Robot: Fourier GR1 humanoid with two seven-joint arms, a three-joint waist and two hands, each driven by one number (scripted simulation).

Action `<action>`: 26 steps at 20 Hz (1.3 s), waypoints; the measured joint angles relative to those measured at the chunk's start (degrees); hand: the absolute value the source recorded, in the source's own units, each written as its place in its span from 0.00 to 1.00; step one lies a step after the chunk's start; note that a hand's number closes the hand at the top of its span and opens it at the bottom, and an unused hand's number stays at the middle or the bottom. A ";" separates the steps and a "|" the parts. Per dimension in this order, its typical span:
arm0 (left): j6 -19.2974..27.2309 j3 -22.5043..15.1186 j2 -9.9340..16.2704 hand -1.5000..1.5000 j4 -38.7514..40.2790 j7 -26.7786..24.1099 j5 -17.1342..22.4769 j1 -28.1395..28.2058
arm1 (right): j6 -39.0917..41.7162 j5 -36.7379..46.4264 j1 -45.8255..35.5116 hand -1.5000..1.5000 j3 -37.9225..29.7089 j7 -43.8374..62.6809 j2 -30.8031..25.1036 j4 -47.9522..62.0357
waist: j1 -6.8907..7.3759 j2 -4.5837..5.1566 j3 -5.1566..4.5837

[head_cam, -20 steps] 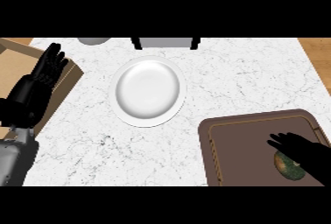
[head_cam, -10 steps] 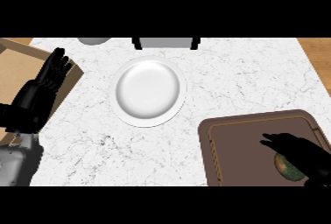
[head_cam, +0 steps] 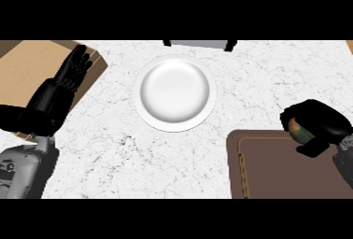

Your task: Pick the squash from the tray and place it in the plate

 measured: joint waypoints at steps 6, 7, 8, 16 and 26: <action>-1.34 -2.25 -1.18 0.50 -0.48 -0.01 0.15 -2.94 | -0.49 -0.99 -13.70 1.00 -3.45 -4.64 -0.30 9.41 | 4.81 1.76 0.42; -1.47 -2.58 -1.36 0.50 -0.38 0.08 0.12 -3.23 | -0.82 -1.35 -15.80 1.00 -4.08 -5.66 -0.20 10.89 | 5.11 1.86 0.44; -1.41 -2.72 -1.53 0.50 -0.23 0.10 0.01 -3.62 | -1.55 -1.67 -17.52 1.00 -4.58 -6.93 0.05 12.39 | 5.15 1.94 0.46; -1.03 -2.60 -1.87 0.50 1.46 0.53 -0.44 -5.34 | -0.53 -7.92 -29.72 1.00 -8.47 -21.59 2.12 23.88 | 4.46 1.77 0.41; -0.27 -1.04 -1.31 0.50 2.92 1.25 -0.72 -5.76 | 5.90 -18.26 -41.24 1.00 -10.96 -31.53 7.17 35.63 | 1.79 0.57 0.17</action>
